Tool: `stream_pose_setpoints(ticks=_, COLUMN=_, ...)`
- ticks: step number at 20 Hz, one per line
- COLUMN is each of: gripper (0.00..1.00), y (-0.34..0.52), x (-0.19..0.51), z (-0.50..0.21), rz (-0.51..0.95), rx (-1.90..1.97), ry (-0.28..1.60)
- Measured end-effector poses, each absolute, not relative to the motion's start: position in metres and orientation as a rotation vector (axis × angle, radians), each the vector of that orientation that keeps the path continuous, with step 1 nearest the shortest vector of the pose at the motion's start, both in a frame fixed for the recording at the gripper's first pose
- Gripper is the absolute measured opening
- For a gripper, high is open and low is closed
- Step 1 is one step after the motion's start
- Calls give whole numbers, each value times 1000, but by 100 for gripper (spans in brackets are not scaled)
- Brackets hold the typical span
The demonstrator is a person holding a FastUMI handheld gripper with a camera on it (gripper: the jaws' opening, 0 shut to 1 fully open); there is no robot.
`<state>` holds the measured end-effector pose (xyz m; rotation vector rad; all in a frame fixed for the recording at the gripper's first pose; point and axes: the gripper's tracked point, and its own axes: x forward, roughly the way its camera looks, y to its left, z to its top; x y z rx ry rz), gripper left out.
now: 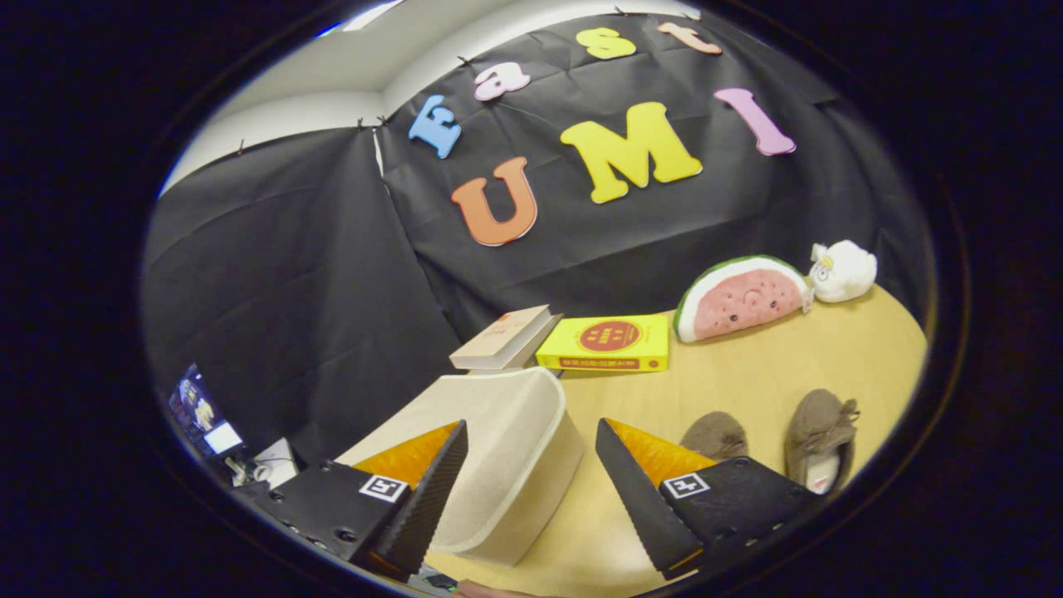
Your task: Open the storage box then place both shoes into the box .Put the left shoe in first, then the right shoe, with the right side of both shoes facing outward in a uniform manner.
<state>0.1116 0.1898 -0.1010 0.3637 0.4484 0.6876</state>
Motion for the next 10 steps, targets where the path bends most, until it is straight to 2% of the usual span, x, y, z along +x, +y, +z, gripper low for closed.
stream_pose_setpoints(ticks=3, gripper=95, y=214, x=119, z=-120, rz=801, rx=447, ry=520)
stream_pose_setpoints(ticks=10, gripper=93, y=233, x=115, z=-150, rz=948, rx=853, ry=829)
